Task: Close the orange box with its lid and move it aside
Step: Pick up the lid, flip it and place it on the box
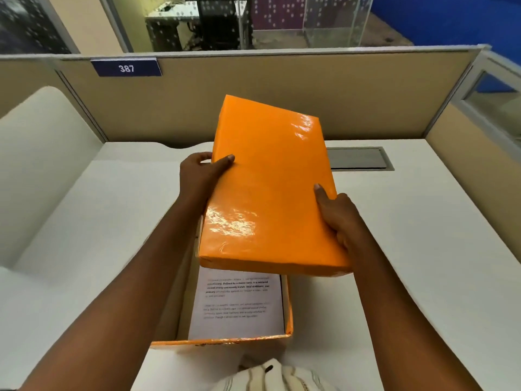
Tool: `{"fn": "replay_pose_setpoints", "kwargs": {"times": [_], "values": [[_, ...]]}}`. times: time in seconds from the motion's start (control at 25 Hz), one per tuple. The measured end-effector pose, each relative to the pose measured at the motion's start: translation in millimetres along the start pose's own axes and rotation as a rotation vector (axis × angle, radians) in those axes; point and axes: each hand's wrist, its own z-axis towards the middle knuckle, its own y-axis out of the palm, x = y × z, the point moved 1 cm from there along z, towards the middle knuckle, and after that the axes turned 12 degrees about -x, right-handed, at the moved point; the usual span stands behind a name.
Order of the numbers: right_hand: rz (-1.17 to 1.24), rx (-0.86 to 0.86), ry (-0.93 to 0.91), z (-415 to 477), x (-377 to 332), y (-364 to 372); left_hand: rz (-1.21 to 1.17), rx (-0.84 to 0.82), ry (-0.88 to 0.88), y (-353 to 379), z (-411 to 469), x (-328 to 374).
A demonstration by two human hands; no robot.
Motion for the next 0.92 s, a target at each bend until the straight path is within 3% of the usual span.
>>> {"fn": "replay_pose_setpoints", "kwargs": {"times": [0.12, 0.32, 0.52, 0.92], "values": [[-0.061, -0.023, 0.015, -11, 10, 25, 0.097, 0.016, -0.016, -17, -18, -21], [-0.179, 0.023, -0.001, -43, 39, 63, 0.094, -0.091, -0.029, -40, -68, -62], [-0.125, 0.063, -0.041, -82, 71, 98, 0.194, -0.164, -0.138, -67, -100, -108], [-0.157, 0.184, -0.054, -87, 87, 132, 0.186, -0.191, -0.086, -77, -99, -138]]}}
